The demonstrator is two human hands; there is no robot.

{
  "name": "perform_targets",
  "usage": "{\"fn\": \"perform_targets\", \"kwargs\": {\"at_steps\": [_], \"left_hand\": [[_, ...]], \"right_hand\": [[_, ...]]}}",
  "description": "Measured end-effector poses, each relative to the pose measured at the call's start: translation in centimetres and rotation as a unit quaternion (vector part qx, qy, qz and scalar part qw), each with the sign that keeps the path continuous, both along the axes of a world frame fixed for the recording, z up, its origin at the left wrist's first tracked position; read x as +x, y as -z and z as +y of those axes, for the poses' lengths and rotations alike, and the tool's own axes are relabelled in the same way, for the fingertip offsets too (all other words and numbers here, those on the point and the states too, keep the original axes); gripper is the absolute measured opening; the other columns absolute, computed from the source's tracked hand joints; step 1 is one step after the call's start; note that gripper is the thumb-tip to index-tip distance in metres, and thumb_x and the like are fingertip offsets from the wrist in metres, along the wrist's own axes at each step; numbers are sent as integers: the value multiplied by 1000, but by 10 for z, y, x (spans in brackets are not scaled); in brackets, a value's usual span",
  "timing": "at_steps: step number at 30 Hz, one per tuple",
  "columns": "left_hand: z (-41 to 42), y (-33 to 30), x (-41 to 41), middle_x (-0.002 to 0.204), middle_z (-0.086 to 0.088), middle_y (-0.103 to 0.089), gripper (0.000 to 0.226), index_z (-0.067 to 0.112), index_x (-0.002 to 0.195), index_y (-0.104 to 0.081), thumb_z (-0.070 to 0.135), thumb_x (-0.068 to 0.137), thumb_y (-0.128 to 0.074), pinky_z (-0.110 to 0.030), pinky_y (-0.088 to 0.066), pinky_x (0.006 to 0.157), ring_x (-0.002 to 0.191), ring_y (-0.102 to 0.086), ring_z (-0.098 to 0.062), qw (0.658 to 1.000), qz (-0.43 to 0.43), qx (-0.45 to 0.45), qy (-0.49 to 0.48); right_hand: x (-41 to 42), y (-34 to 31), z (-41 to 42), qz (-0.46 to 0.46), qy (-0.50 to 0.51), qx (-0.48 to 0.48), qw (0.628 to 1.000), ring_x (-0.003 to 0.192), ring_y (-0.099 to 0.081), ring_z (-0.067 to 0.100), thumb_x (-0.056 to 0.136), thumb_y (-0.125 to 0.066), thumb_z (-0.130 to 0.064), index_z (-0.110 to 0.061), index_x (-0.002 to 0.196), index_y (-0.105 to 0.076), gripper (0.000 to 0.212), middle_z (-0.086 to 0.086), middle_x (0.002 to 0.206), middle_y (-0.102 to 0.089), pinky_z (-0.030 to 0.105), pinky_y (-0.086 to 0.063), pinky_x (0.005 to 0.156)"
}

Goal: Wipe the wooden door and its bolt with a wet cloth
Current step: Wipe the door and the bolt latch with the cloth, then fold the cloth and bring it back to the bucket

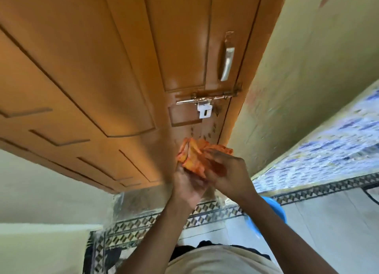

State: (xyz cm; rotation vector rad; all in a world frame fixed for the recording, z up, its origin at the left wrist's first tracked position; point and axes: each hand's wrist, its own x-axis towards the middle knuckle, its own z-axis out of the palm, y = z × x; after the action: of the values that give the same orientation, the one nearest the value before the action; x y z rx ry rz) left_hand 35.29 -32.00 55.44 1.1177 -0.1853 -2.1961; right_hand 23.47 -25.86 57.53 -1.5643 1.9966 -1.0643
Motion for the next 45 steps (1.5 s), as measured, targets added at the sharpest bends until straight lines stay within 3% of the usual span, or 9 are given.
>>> {"fn": "perform_targets", "kwargs": {"at_steps": [3,6,12,16,23,31,37,40,45], "left_hand": [[22,-8,-20,110,-20,-79,64,10,125,-69,62,105,-36,-50,-57,92,107,-70,-35,999,19,22,-46],[49,-13,-44,102,-21,-80,80,10,121,-68,78,99,-32,-51,-54,82,110,-67,-38,997,13,35,-65],[94,-20,-74,126,-20,-74,69,10,128,-69,66,96,-45,-57,-53,97,114,-70,-37,999,-3,-20,43],[113,-19,-100,100,-12,-82,35,8,122,-66,29,94,-63,-49,-59,83,99,-73,-30,995,-64,-49,67],[127,-9,-130,124,-12,-75,71,9,141,-57,5,77,-85,-40,-64,74,109,-74,-29,978,-162,-107,71],[136,-25,-127,113,-9,-80,52,15,127,-68,39,83,-81,-36,-62,73,103,-76,-26,964,-182,-155,113],[150,-33,-105,128,-12,-74,56,17,131,-63,21,77,-81,-46,-64,82,108,-74,-24,969,-89,-180,141],[162,-22,-92,138,-4,-62,73,34,140,-48,-2,85,-79,-55,-64,84,118,-67,-23,948,-90,-256,164],[174,-4,-86,141,-1,-55,66,51,134,-48,29,81,-83,-50,-63,91,125,-64,-22,885,-136,-414,164]], "right_hand": [[-25,5,34,-66,152,-57,985,111,-66,7,87,-76,-27,-17,123,-73,38,-9,122,-72,17,-50,96],[-52,10,64,-118,238,-11,964,109,-59,6,86,-79,-40,-21,130,-66,50,-14,115,-64,22,-45,93],[-105,19,93,-237,219,55,945,86,-73,13,67,-82,-52,-23,104,-76,47,-6,91,-78,41,-61,80],[-133,22,114,-315,236,48,918,87,-75,17,71,-91,-25,-20,102,-77,34,-3,92,-79,46,-62,83],[-161,17,145,-400,229,55,886,92,-75,33,68,-93,-27,-13,91,-75,32,11,94,-78,52,-62,83],[-164,-9,165,-428,197,104,876,87,-77,34,76,-89,-23,-8,104,-75,35,15,93,-80,52,-64,80],[-151,-17,178,-462,202,46,862,94,-74,40,89,-76,-21,-9,92,-73,13,18,102,-77,56,-60,82],[-141,-20,186,-475,215,7,853,90,-72,36,93,-72,-20,-14,87,-68,9,20,103,-75,49,-58,76],[-136,-23,208,-467,195,59,860,87,-77,38,84,-83,-24,-14,93,-68,21,19,97,-78,45,-62,69]]}}
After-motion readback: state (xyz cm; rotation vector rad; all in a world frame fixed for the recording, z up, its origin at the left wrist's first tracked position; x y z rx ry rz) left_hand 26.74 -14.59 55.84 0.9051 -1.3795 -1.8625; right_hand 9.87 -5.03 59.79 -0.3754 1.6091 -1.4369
